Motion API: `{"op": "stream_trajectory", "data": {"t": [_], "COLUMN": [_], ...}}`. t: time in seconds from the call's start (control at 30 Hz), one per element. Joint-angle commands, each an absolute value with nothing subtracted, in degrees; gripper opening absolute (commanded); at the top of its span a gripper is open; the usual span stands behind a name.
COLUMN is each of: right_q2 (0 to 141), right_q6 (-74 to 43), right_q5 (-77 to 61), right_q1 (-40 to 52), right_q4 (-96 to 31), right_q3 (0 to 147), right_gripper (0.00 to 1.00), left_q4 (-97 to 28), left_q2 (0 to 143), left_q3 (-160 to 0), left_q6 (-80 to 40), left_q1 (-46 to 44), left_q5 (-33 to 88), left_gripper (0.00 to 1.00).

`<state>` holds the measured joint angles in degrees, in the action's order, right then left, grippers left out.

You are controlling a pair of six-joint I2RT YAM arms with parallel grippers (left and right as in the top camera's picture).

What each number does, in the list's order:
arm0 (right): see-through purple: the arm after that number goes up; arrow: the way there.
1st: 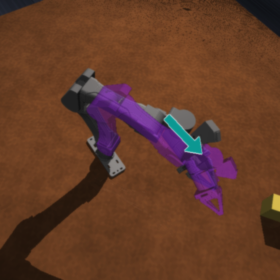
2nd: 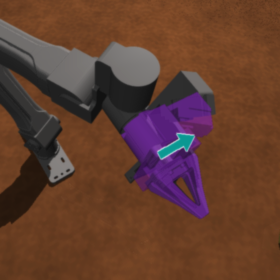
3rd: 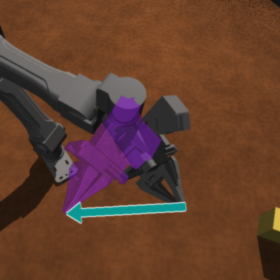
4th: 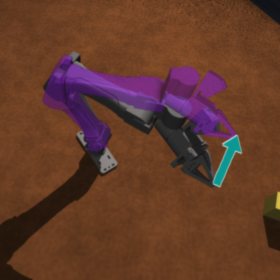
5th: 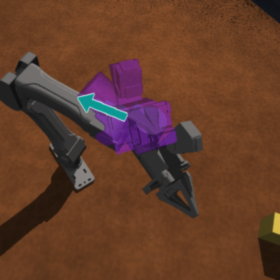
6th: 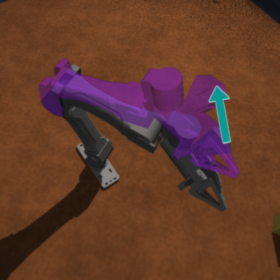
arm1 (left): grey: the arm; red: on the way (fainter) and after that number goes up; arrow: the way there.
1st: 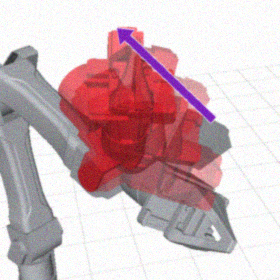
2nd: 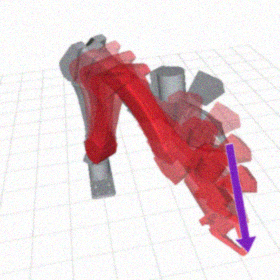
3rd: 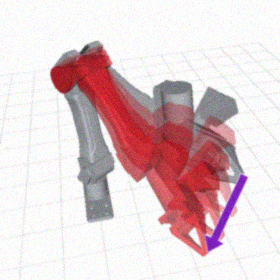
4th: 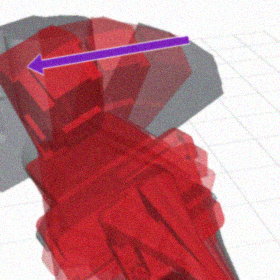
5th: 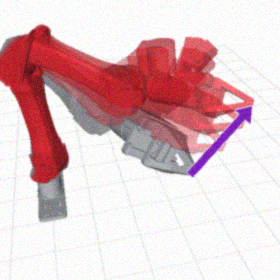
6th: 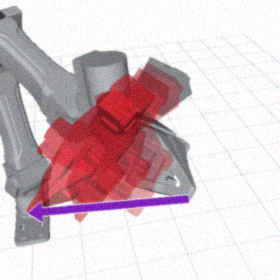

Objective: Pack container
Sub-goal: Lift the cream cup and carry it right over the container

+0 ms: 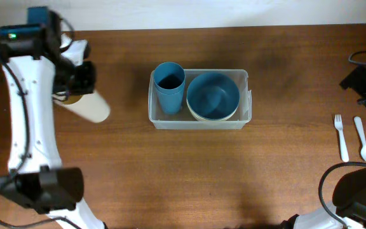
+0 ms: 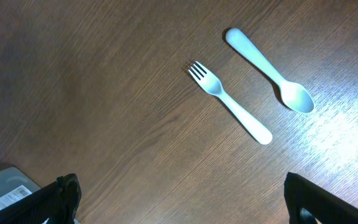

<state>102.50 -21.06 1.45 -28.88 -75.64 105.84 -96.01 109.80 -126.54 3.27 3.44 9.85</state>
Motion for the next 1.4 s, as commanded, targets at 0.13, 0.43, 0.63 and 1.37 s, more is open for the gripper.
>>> {"op": "stream_trajectory", "data": {"t": [0.13, 0.43, 0.63, 1.37], "right_q2": [102.65, 102.65, 102.65, 102.65], "right_q6": [-21.67, -21.67, -21.67, -21.67], "right_q5": [1.56, 1.56, 1.56, 1.56], "right_q1": [-28.91, -28.91, -28.91, -28.91], "right_q4": [-75.66, -75.66, -75.66, -75.66], "right_q3": [105.58, 105.58, 105.58, 105.58], "right_gripper": [0.99, 0.99, 0.99, 0.99], "left_q4": [-96.53, -96.51, -95.98, -93.03], "left_q2": [104.77, 104.75, 104.77, 105.32], "left_q3": [-128.75, -128.73, -128.73, -127.55], "left_q6": [0.71, -0.64, -0.64, -0.8], "left_q1": [-8.1, -15.0, -18.63, -22.0], "left_q5": [11.2, 11.75, 12.49, 12.47], "left_gripper": [0.01, 0.02, 0.02, 0.02]}}
